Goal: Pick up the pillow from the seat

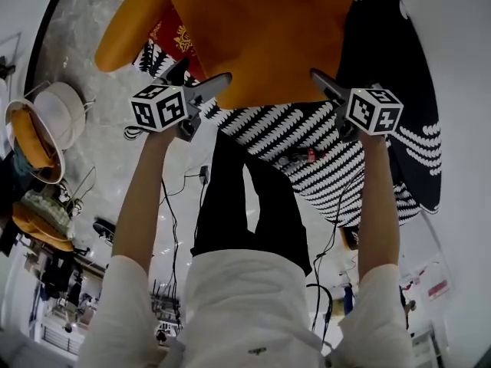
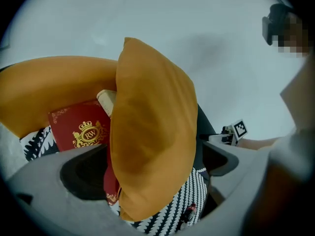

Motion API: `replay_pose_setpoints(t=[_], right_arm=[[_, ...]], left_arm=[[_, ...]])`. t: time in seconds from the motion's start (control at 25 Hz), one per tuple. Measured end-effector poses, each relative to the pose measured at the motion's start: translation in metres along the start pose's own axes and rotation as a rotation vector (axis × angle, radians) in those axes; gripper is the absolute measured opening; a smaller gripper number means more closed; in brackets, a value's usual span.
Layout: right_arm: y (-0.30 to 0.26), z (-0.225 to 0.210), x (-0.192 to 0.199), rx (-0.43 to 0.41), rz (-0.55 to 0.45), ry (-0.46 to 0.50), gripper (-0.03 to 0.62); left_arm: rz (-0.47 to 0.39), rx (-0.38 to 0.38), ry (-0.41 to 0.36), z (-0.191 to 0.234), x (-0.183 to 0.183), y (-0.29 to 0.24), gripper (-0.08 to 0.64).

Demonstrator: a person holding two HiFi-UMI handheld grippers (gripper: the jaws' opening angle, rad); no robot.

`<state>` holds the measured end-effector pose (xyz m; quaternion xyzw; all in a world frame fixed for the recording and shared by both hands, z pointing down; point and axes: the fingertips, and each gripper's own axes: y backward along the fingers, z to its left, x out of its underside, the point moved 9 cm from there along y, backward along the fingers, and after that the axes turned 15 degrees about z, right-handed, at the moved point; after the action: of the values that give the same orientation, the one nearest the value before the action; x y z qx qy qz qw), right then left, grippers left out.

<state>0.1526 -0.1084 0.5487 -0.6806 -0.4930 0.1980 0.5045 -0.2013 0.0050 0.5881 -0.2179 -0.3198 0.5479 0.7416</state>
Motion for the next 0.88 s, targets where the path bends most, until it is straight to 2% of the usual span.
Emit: replay_pose_setpoints(t=[0.12, 0.24, 0.6, 0.76, 0.88], right_arm=[[-0.010, -0.010, -0.010, -0.041, -0.020, -0.013, 0.460], [-0.020, -0.019, -0.024, -0.058, -0.001, 0.023, 0.465], [-0.043, -0.043, -0.050, -0.154, 0.102, 0.059, 0.469], [-0.051, -0.048, -0.056, -0.130, 0.138, 0.088, 0.477], [-0.058, -0.045, -0.056, -0.059, 0.135, 0.072, 0.488]], left_arm=[[-0.014, 0.012, 0.032, 0.009, -0.004, -0.010, 0.592], [-0.013, 0.008, 0.050, 0.017, -0.009, -0.018, 0.592], [0.017, 0.020, 0.027, 0.028, -0.021, -0.046, 0.592], [0.067, -0.007, 0.003, 0.031, -0.023, -0.056, 0.591], [0.071, -0.022, 0.014, 0.039, -0.022, -0.055, 0.591]])
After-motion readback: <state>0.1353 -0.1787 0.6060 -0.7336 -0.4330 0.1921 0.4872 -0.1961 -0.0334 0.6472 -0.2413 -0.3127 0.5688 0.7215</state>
